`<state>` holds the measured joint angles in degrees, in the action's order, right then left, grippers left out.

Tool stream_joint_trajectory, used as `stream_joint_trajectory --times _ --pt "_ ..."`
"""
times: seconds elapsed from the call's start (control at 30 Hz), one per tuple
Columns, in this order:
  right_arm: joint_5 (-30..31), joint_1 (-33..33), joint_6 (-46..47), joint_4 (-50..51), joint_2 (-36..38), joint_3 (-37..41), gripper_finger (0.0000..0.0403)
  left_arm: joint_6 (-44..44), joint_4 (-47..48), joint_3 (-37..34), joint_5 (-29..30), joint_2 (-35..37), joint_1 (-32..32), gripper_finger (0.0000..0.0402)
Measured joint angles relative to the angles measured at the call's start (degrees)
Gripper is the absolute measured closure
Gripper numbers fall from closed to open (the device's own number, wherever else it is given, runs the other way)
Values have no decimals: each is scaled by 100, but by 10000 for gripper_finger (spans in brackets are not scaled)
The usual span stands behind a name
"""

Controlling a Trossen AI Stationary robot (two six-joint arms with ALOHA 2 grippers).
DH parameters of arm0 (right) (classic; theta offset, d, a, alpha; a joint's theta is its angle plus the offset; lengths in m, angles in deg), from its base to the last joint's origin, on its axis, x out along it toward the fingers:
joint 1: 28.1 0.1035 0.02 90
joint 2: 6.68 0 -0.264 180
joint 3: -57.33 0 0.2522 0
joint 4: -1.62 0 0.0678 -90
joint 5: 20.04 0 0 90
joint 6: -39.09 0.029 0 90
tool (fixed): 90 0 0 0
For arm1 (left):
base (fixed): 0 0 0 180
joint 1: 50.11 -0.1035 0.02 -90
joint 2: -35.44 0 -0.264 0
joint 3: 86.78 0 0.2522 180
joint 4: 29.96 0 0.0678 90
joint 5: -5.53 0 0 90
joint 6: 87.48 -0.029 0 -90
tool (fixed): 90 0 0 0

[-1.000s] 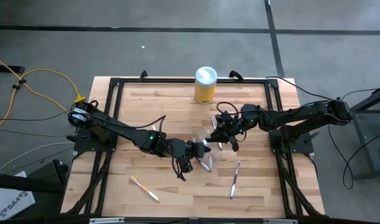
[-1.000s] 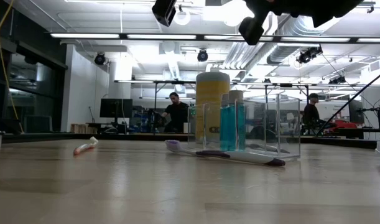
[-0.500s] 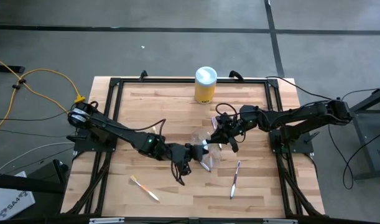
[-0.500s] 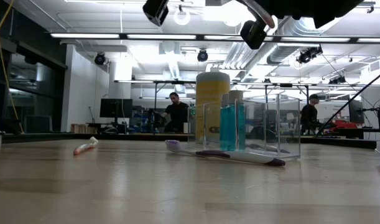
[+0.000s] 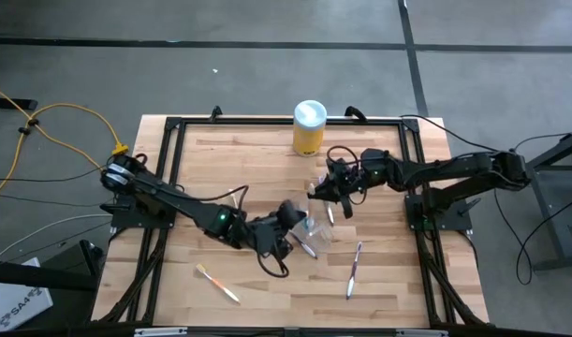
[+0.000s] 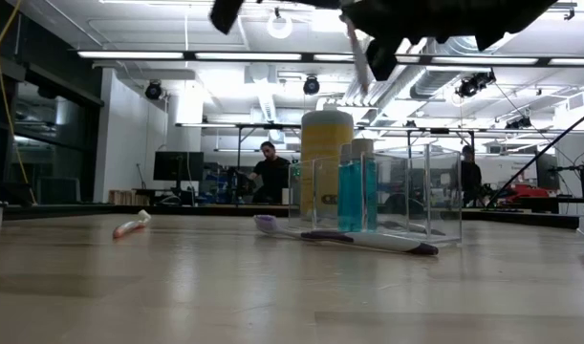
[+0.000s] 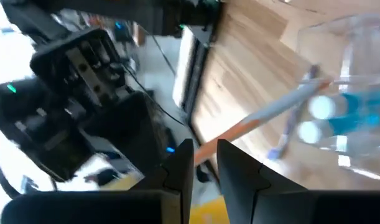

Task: Pick & Place toothbrushing station
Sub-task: Put the top orange toothbrush into the top compartment of the transparent organizer

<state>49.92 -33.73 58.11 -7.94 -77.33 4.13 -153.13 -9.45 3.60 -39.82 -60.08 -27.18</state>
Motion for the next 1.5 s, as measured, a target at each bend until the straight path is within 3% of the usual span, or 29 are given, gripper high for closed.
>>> stream_joint_trajectory --times 0.33,0.57,0.73,0.93,1.5 --pt "348 -236 -1062 -238 -244 2 399 2763 1355 0 5 327 62 337" --pt "344 -528 -1167 -1004 -855 -7 399 3870 2139 2 -14 325 58 337" --pt "342 -842 -1164 -1007 -1037 -52 399 4265 2512 2 -22 323 56 337" --pt "124 -1053 -1062 -1020 -1232 -50 399 4639 2669 2 -503 323 -80 337" --pt "-259 -1040 -601 -1046 -1988 -52 399 4772 2660 2 -558 321 -108 337"
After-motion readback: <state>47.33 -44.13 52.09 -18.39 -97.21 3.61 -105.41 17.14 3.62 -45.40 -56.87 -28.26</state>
